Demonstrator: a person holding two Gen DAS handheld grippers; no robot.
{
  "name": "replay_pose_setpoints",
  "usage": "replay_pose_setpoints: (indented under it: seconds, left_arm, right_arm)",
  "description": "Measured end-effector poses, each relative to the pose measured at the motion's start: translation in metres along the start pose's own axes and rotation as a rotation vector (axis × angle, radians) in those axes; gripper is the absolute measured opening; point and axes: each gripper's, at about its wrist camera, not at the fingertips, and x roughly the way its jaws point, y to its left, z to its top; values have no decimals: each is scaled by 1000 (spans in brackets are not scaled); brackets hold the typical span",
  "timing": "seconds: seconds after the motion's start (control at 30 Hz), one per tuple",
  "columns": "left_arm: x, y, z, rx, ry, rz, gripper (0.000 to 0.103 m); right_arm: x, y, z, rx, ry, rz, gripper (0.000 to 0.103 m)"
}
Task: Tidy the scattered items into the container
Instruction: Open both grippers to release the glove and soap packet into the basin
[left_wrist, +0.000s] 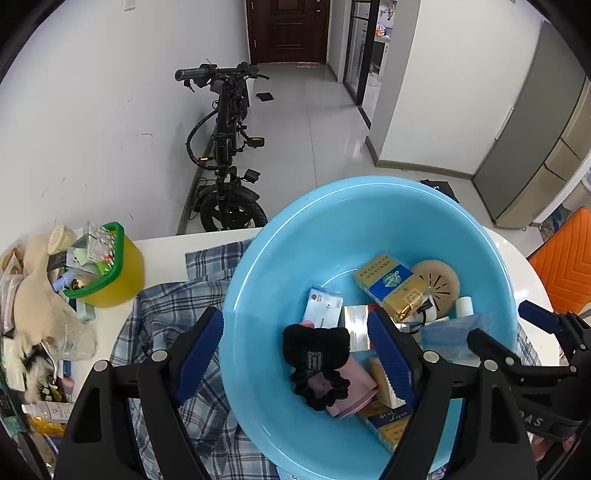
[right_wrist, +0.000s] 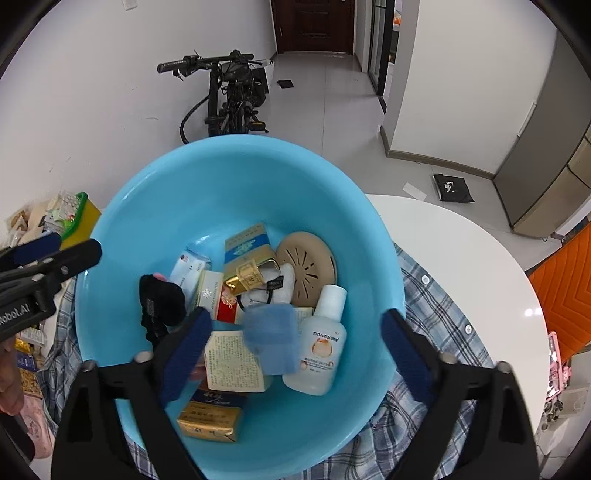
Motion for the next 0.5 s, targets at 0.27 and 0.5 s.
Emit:
replay_pose_setpoints:
  seconds: [0.27, 0.5]
  left_arm:
    - [1, 5, -3, 3, 5, 19, 82]
    - [-12, 8, -4, 1, -60, 16, 82]
  right_arm:
    - [-1, -1, 2, -5, -12, -26, 94]
    - [-9, -5, 2, 3, -74, -40, 94]
